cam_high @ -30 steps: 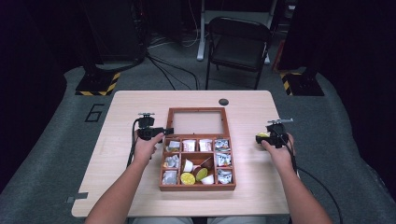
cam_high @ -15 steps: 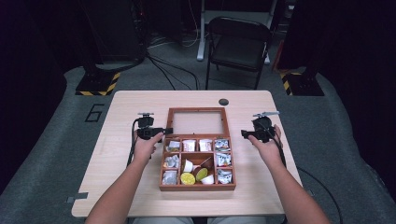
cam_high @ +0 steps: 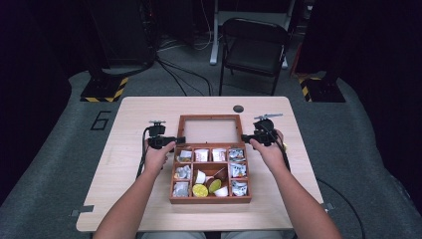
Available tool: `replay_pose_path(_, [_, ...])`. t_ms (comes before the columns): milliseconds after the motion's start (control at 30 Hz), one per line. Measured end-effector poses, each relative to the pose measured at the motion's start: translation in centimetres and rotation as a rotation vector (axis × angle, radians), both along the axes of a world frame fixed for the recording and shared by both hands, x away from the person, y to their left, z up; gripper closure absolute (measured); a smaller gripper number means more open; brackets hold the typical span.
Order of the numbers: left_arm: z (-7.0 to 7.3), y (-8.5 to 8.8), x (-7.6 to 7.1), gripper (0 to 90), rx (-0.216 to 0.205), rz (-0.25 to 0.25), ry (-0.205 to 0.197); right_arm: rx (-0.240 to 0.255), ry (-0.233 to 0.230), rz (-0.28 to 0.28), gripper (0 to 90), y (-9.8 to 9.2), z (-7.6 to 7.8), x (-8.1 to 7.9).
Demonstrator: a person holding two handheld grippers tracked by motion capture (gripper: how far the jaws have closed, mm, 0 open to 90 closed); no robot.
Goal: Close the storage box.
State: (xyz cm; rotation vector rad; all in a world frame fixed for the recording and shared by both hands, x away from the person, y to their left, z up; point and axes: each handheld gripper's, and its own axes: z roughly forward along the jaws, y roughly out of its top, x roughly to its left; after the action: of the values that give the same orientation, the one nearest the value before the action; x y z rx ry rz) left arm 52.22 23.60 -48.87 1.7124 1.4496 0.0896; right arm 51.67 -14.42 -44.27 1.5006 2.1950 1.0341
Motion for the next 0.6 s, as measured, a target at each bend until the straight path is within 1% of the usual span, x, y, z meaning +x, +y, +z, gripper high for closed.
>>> replay_pose_path(33, [-0.1, 0.1, 0.0, 34.8, 0.008, -0.01, 0.001, -0.004, 0.003, 0.005, 34.1, 0.2, -0.1, 0.1])
replay_pose_path(67, [-0.1, 0.0, 0.1, 34.8, 0.005, -0.009, 0.003, 0.006, 0.011, -0.004, 33.9, 0.4, -0.2, 0.2])
replay_pose_path(100, [-0.2, -0.1, 0.1, 34.7, 0.005, -0.012, 0.005, 0.003, 0.011, 0.008, 33.7, 0.5, -0.3, 0.3])
replay_pose_path(133, [-0.3, -0.2, 0.1, 34.6, 0.003, -0.009, 0.015, 0.015, 0.02, -0.003, 33.4, 0.7, -0.4, 0.4])
replay_pose_path(167, [-0.4, -0.2, 0.2, 34.5, 0.01, -0.014, 0.011, 0.017, 0.025, 0.0, 33.0, 0.9, -0.5, 0.5])
replay_pose_path(200, [-0.5, -0.4, 0.2, 34.5, 0.001, -0.005, 0.019, 0.009, 0.028, 0.005, 32.7, 0.9, -0.6, 0.6])
replay_pose_path(233, [-0.6, -0.3, 0.2, 34.5, 0.013, -0.018, 0.015, 0.004, 0.027, 0.014, 32.4, 1.0, -0.8, 0.7])
replay_pose_path(267, [-0.6, -0.4, 0.2, 34.5, 0.007, -0.011, 0.023, 0.006, 0.035, 0.008, 32.3, 1.1, -0.9, 0.8])
replay_pose_path(300, [-0.8, -0.5, 0.3, 34.4, -0.002, -0.002, 0.017, 0.009, 0.04, 0.007, 32.3, 1.2, -1.1, 0.8])
replay_pose_path(333, [-0.8, -0.4, 0.3, 34.3, 0.005, -0.013, 0.018, 0.015, 0.047, 0.001, 32.3, 1.2, -1.3, 0.9])
replay_pose_path(400, [-0.8, -0.6, 0.3, 34.3, -0.007, 0.002, 0.015, 0.025, 0.054, -0.009, 32.3, 1.4, -1.6, 1.0])
replay_pose_path(433, [-0.8, -0.6, 0.4, 34.2, -0.002, -0.001, 0.013, 0.016, 0.055, -0.004, 32.3, 1.3, -1.8, 1.0])
replay_pose_path(467, [-0.8, -0.7, 0.4, 34.0, -0.002, 0.0, 0.013, 0.022, 0.071, -0.012, 32.2, 1.5, -1.9, 1.1])
replay_pose_path(533, [-0.8, -0.8, 0.4, 34.0, -0.007, 0.005, 0.02, 0.015, 0.08, -0.016, 32.2, 1.6, -2.2, 1.2])
replay_pose_path(600, [-0.8, -0.7, 0.5, 33.7, -0.003, -0.003, 0.021, 0.014, 0.085, -0.008, 32.1, 1.8, -2.3, 1.3])
